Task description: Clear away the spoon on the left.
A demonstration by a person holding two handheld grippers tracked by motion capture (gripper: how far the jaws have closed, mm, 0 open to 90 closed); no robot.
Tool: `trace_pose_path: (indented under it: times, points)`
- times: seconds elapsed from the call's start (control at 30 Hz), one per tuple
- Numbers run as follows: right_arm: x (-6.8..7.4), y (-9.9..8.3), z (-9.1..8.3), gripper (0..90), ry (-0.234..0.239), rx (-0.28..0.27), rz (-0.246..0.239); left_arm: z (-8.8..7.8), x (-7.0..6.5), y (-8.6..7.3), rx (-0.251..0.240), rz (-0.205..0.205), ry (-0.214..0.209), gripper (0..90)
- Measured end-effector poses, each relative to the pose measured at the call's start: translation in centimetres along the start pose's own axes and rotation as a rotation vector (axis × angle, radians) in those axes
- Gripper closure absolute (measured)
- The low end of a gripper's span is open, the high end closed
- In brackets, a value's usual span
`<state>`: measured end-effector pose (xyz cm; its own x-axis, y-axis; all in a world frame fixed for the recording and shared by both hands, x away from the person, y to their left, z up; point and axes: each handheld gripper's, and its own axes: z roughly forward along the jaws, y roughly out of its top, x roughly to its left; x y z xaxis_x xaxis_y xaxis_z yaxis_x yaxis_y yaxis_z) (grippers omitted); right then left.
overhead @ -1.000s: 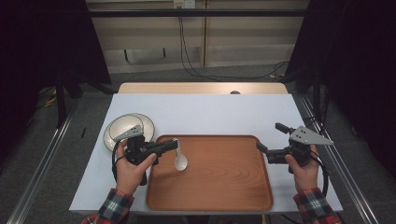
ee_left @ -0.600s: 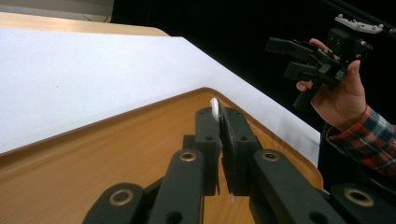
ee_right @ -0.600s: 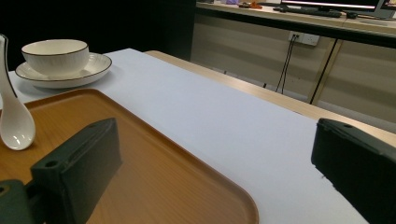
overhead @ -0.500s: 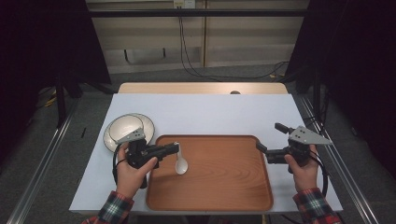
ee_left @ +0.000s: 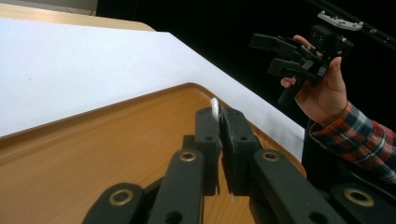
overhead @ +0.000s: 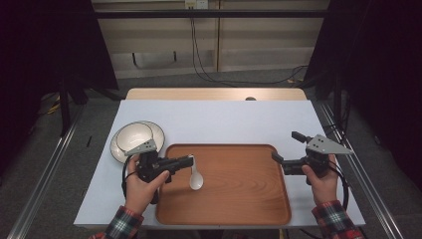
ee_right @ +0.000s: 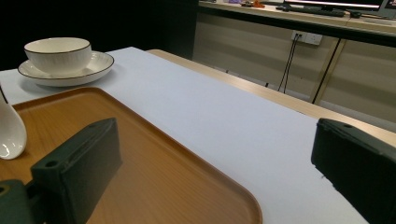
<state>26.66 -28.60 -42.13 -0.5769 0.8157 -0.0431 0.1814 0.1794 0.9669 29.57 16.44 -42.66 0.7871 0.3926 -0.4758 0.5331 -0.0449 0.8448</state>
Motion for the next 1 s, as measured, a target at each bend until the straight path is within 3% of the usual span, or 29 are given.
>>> trace_pose_path:
  times: [0.23,0.3,0.43,0.63,0.8,1.0]
  points:
    - [0.0,0.0,0.0,1.1,0.005,-0.005,0.003,0.0,-0.1,-0.1,0.006,0.007,-0.009,85.5]
    - [0.1,0.0,0.1,1.1,0.006,0.001,0.010,0.2,-0.1,-0.3,0.022,-0.021,-0.054,85.5]
    - [0.2,-0.1,0.2,1.1,0.020,0.006,0.003,0.2,0.1,-0.4,0.024,-0.035,-0.053,85.4]
    - [0.2,-0.1,0.3,1.1,0.021,0.001,0.003,0.3,0.4,-0.3,0.029,0.000,-0.015,83.8]
    - [0.3,-0.1,0.2,1.1,0.015,0.004,-0.002,1.0,0.8,-0.4,0.043,0.052,0.056,81.4]
    - [0.4,-0.1,0.2,1.1,0.026,0.005,-0.011,1.6,1.2,-0.6,0.060,0.074,0.083,80.2]
